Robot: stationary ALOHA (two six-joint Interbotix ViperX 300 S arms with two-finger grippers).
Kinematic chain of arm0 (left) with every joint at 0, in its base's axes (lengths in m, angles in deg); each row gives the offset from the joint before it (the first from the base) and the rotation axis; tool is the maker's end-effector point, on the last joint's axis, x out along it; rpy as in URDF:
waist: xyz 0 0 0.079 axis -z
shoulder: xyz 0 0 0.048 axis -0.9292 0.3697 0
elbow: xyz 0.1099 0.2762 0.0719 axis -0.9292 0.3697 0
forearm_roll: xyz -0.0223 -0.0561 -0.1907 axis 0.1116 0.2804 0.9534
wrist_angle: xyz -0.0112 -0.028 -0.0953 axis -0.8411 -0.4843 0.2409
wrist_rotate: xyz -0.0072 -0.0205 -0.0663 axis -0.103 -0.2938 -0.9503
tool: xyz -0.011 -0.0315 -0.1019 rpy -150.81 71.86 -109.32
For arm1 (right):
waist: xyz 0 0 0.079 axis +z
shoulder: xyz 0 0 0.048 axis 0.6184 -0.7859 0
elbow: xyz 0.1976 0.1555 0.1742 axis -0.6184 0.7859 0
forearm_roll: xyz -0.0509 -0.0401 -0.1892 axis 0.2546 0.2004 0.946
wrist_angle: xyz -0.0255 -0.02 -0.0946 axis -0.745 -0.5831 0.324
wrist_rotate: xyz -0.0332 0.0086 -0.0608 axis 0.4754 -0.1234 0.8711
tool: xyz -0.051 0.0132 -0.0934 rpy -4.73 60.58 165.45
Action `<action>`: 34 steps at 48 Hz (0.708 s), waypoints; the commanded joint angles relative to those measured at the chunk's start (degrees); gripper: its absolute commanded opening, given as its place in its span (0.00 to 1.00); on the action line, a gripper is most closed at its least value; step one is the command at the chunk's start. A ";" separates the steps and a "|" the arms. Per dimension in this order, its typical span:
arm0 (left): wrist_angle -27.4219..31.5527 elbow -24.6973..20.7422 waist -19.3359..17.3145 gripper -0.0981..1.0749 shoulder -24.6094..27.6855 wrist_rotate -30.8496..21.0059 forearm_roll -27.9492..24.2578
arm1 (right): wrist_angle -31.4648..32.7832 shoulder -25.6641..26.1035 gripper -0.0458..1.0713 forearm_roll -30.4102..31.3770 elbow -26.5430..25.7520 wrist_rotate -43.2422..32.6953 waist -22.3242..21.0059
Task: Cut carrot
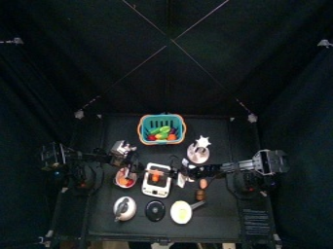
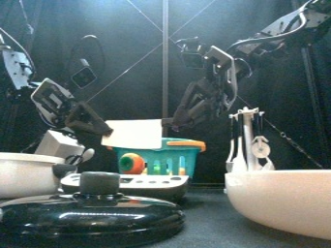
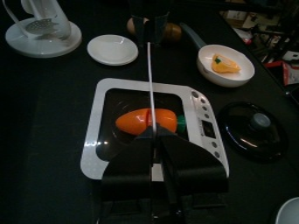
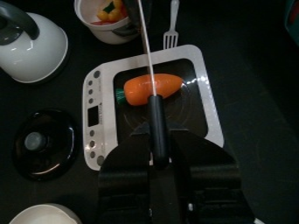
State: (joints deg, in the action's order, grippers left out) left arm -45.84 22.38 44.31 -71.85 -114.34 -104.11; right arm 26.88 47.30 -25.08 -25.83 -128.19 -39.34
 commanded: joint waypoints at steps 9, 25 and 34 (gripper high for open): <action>0.53 -0.53 -0.26 0.44 1.23 -0.09 -0.18 | 0.09 0.62 0.38 -1.58 -0.35 -0.09 0.53; 0.70 -0.44 -0.26 0.44 1.49 -0.18 -0.18 | 0.09 0.00 0.38 -2.02 -0.44 -0.09 0.70; 0.70 -0.35 -0.35 0.44 1.58 -0.18 -0.18 | 0.09 0.00 0.38 -2.90 -0.44 -0.09 0.88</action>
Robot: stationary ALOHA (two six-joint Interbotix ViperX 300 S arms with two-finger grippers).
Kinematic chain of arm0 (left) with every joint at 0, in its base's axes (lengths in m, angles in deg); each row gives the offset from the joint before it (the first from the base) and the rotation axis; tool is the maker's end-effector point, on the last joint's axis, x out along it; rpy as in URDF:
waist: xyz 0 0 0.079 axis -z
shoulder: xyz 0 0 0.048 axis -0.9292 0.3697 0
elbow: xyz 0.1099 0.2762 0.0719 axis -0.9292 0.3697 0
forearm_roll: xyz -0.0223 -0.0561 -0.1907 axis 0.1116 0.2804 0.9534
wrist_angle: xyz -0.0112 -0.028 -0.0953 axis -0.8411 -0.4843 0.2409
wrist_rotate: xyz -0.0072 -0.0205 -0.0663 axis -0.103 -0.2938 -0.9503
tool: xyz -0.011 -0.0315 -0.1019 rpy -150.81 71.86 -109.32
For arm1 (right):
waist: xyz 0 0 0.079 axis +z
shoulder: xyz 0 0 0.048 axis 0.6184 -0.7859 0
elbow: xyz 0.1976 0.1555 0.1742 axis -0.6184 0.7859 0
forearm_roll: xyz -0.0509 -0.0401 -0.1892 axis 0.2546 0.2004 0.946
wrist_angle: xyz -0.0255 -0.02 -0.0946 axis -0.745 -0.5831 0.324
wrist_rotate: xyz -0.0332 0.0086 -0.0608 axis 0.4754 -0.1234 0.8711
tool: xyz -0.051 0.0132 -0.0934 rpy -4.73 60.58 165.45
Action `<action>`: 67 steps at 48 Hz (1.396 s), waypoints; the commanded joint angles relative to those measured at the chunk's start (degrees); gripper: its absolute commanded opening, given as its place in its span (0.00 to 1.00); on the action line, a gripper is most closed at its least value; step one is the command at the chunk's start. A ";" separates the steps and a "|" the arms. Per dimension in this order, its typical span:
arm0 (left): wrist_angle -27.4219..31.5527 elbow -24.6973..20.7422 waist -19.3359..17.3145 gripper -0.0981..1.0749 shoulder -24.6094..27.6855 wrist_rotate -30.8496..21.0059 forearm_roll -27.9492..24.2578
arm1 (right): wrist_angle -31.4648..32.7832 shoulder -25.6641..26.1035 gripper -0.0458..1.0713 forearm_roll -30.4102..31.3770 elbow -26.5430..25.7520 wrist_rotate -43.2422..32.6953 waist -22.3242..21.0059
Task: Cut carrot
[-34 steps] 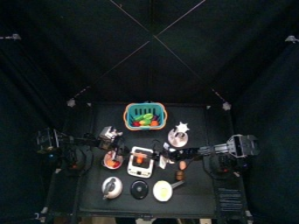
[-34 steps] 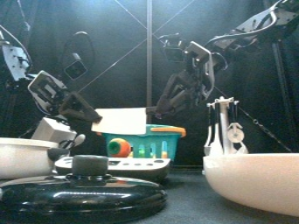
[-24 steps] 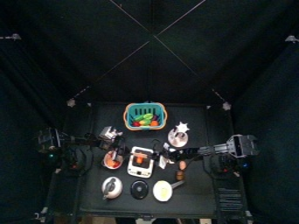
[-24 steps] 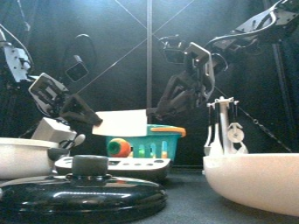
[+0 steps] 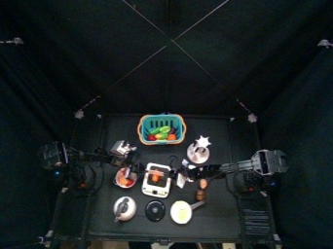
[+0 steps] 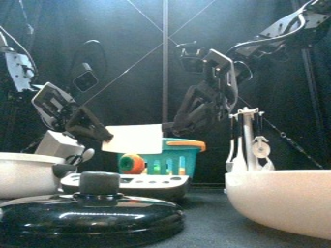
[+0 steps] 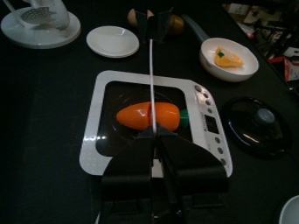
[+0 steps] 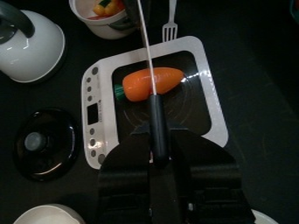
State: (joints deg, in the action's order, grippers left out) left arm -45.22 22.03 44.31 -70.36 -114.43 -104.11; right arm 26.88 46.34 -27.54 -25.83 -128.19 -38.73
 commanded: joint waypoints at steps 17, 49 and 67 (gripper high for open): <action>2.81 0.00 -0.35 0.44 0.09 -0.09 -0.18 | 0.09 -0.18 0.38 -1.23 -0.53 -0.09 0.79; 8.09 -0.35 -0.26 0.44 0.35 -0.09 1.49 | 0.35 -2.81 0.38 -1.14 -0.62 -0.09 0.44; 8.88 -0.35 -0.26 0.44 2.02 -0.09 1.49 | 0.44 -3.16 0.38 -1.32 -0.62 -0.09 0.35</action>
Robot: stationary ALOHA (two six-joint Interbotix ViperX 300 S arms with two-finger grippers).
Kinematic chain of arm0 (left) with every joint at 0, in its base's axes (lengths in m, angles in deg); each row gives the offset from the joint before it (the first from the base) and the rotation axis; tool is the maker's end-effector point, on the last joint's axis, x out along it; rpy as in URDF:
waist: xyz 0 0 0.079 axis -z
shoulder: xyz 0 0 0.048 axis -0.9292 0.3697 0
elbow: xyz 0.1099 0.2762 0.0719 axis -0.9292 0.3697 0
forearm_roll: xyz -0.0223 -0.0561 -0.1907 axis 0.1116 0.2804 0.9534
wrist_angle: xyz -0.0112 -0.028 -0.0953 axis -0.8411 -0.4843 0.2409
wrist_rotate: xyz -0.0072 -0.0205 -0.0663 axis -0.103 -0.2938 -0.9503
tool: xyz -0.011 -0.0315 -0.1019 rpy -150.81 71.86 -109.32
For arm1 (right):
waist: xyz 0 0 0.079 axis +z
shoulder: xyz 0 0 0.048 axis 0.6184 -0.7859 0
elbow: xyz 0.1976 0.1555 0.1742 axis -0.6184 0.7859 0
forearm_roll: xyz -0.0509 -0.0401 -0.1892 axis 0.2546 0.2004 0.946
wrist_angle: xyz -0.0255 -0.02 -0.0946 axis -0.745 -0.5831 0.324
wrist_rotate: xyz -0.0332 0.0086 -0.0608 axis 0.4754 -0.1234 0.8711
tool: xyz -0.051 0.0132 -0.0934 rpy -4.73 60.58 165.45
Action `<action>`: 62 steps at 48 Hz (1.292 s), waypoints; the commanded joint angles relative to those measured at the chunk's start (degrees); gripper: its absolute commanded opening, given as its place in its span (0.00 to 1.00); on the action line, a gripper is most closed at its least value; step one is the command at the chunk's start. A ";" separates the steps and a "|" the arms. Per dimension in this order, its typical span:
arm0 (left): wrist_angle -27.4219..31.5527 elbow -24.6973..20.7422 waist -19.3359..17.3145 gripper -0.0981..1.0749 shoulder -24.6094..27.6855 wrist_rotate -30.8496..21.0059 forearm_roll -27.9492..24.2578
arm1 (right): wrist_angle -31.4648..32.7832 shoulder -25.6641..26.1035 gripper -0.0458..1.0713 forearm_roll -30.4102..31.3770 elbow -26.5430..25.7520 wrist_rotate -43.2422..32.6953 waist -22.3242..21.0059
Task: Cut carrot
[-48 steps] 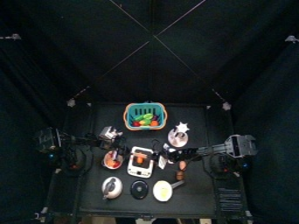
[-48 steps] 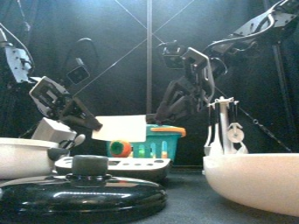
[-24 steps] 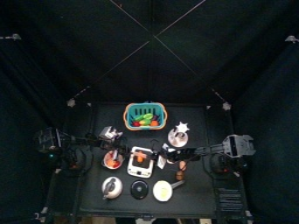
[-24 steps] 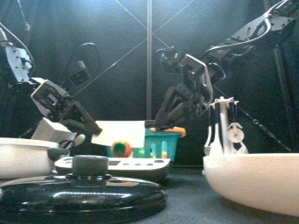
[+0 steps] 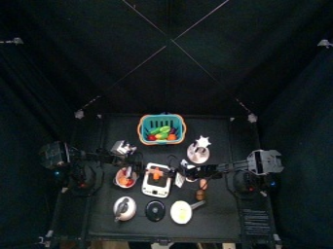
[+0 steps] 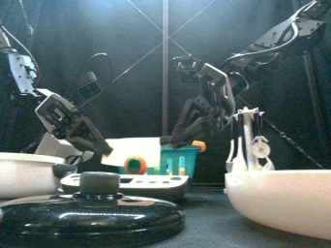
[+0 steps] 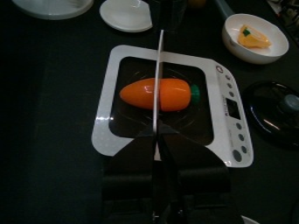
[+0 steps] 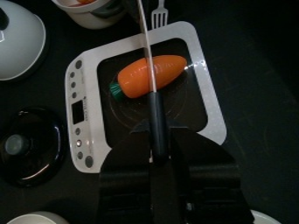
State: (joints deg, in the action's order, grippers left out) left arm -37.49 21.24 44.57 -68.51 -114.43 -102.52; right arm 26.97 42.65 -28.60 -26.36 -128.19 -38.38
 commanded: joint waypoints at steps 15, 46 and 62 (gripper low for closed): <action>1.23 0.53 -0.53 0.44 0.18 -0.09 -0.09 | 0.35 -0.44 0.38 -0.44 -0.26 -0.09 0.00; 1.49 0.35 -0.53 0.44 0.09 0.00 -0.09 | 0.44 -0.35 0.38 -0.44 -0.26 -0.09 -0.09; 1.49 0.18 -0.53 0.44 -0.09 0.09 -0.09 | 0.44 -0.18 0.38 -0.44 -0.26 -0.09 -0.09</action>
State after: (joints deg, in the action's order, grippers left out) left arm -36.61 21.06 44.49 -68.34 -114.34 -102.44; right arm 27.06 41.33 -28.86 -26.54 -128.19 -38.64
